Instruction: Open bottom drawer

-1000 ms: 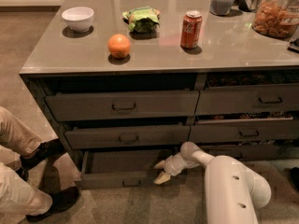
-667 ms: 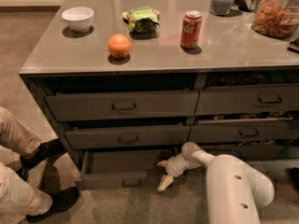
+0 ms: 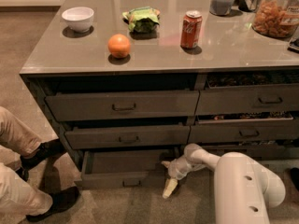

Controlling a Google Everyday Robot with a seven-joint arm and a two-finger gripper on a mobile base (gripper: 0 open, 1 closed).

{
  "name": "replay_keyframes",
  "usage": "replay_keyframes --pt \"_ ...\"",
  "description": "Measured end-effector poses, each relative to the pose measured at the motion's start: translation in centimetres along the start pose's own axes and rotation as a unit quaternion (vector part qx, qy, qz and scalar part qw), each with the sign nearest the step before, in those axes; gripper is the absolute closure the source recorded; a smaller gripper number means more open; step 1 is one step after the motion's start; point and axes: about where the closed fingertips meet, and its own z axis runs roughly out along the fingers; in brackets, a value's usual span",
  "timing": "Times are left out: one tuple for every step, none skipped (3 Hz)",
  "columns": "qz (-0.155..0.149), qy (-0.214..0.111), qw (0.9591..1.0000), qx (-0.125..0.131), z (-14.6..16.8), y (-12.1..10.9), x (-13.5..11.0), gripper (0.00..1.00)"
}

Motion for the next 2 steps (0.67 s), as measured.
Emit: replay_keyframes --pt "0.007 0.017 0.9996 -0.021 0.1 1.1 0.6 0.14" --pt "0.021 0.032 0.9982 -0.047 0.1 2.8 1.7 0.45"
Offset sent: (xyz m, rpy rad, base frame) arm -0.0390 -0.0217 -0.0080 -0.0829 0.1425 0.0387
